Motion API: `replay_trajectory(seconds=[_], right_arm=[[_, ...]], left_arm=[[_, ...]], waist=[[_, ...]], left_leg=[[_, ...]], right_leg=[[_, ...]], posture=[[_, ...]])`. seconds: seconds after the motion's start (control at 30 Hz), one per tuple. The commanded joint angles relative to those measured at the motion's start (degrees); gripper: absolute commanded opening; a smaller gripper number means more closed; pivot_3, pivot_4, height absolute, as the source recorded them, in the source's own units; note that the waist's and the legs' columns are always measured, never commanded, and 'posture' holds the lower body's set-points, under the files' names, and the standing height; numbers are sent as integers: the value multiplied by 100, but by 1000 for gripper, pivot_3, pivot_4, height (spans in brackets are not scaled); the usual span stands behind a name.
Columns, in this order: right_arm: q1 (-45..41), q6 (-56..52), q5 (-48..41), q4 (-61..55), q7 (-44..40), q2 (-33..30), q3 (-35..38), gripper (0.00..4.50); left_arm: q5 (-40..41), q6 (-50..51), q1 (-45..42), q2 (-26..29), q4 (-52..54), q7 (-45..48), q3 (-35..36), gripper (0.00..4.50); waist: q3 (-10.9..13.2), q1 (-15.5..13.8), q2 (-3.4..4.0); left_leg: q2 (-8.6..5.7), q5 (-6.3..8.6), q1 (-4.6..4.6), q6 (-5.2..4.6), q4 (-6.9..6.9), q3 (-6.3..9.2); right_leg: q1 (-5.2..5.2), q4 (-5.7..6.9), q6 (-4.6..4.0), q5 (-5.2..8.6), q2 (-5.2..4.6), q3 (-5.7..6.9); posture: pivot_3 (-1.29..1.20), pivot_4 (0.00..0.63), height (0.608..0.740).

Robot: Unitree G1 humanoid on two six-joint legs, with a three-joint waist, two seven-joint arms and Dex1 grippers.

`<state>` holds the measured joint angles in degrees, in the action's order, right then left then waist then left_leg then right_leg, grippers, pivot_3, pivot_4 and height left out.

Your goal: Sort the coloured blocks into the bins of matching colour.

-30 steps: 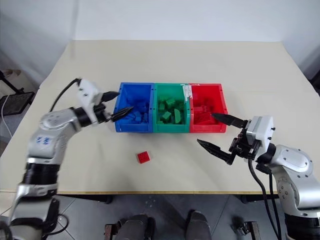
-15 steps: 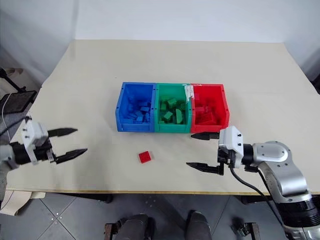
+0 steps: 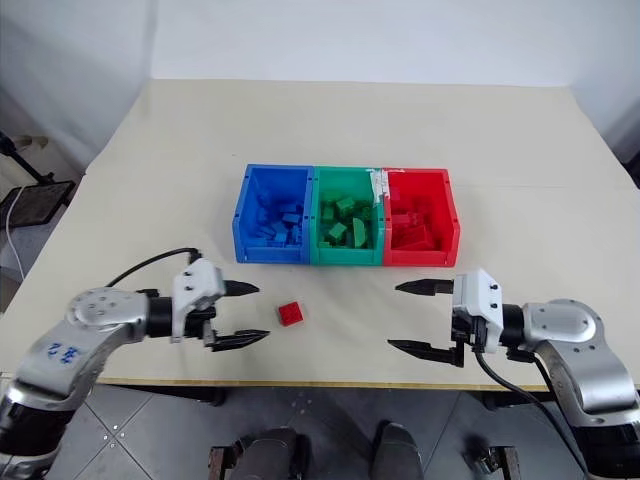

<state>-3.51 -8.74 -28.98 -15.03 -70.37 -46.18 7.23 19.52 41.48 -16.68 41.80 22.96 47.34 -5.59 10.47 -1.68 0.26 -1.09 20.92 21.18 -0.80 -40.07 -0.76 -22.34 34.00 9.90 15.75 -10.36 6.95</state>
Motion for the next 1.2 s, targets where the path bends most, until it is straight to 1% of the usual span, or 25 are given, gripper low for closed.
replay_trajectory(seconds=[0.03,0.17,0.27,0.37,0.53,0.63,0.7,0.8,0.9,0.93,0.97,1.1,1.13,1.2], right_arm=[[386,184,86,-449,35,-126,193,4500],[678,170,87,-650,203,-106,301,4500],[859,161,87,-767,303,-90,359,4500],[989,155,77,-839,375,-92,440,4500],[1054,192,89,-826,428,-116,510,4500],[1076,214,109,-819,517,-79,575,4500],[1134,236,90,-831,689,19,716,4500],[1264,340,36,-916,1242,394,1090,4500],[1278,380,-33,-1029,1986,920,1474,4500],[1267,383,-41,-1058,2175,1051,1562,4500],[1267,310,-71,-1104,2406,1169,1663,4500],[1260,216,33,-1225,3017,1425,1851,4500],[1273,126,35,-1294,3226,1474,1902,4500],[1387,-54,15,-1520,3568,1549,2030,4500]], left_arm=[[-389,880,-590,-88,227,-410,-780,4468],[-380,1300,-894,-219,197,-514,-1063,4468],[-481,1420,-989,-127,134,-462,-1300,4468],[-596,1378,-1012,74,60,-338,-1501,3865],[-608,1300,-1017,195,43,-202,-1601,2402],[-637,1194,-1024,121,-17,-211,-1595,1484],[-529,867,-1055,-151,-93,-220,-1437,1438],[-149,353,-1305,-1059,-234,-458,-863,1438],[-197,-118,-1789,-1872,-662,-845,-615,1438],[-248,-219,-1925,-2048,-816,-942,-598,1438],[-365,-453,-2186,-2288,-1132,-1067,-634,1438],[-738,-1153,-2980,-2933,-2293,-1350,-751,1438],[-870,-1515,-3332,-3183,-2851,-1427,-786,1438],[-1220,-2489,-4262,-3791,-4535,-1542,-928,1438]], waist=[[-2,-21,-5],[-3,29,-5],[-3,21,-5],[-3,18,-5],[-3,18,-4],[-3,17,-4],[-4,4,-4],[-3,-112,-6],[1,-174,-11],[0,-173,-11],[-2,-166,-7],[-6,-133,-1],[-6,-132,-1],[-3,-211,-5]], left_leg=[[-1,0,1,0,-2,3],[0,0,0,0,1,-4],[3,0,-1,1,4,-3],[3,0,-2,0,2,-2],[2,0,-3,0,3,-3],[3,0,-3,0,3,-3],[2,0,-3,0,3,-4],[-2,0,2,0,-7,2],[-5,0,11,-2,-23,10],[-5,0,9,-1,-26,10],[-5,0,7,-1,-25,9],[-8,0,-3,-2,-17,-2],[-8,0,-4,-2,-13,-3],[-10,-4,5,-8,-13,0]], right_leg=[[1,1,0,0,0,2],[-1,-2,0,0,2,-2],[-2,-4,0,0,4,-3],[2,-8,0,0,4,-4],[2,-10,-1,0,3,-5],[2,-9,0,0,4,-5],[2,-10,0,0,3,-5],[9,-15,0,0,1,-4],[12,-16,1,0,-1,-4],[15,-15,1,0,0,-4],[16,-15,1,0,1,-5],[19,-15,1,0,1,-7],[17,-15,1,-1,1,-6],[14,-14,1,-1,1,-2]], posture=[[0,150,740],[0,150,740],[0,150,740],[0,150,740],[0,150,740],[0,150,740],[0,150,740],[0,150,740],[0,150,740],[0,150,740],[0,150,740],[0,150,740],[0,150,740],[0,150,740]])
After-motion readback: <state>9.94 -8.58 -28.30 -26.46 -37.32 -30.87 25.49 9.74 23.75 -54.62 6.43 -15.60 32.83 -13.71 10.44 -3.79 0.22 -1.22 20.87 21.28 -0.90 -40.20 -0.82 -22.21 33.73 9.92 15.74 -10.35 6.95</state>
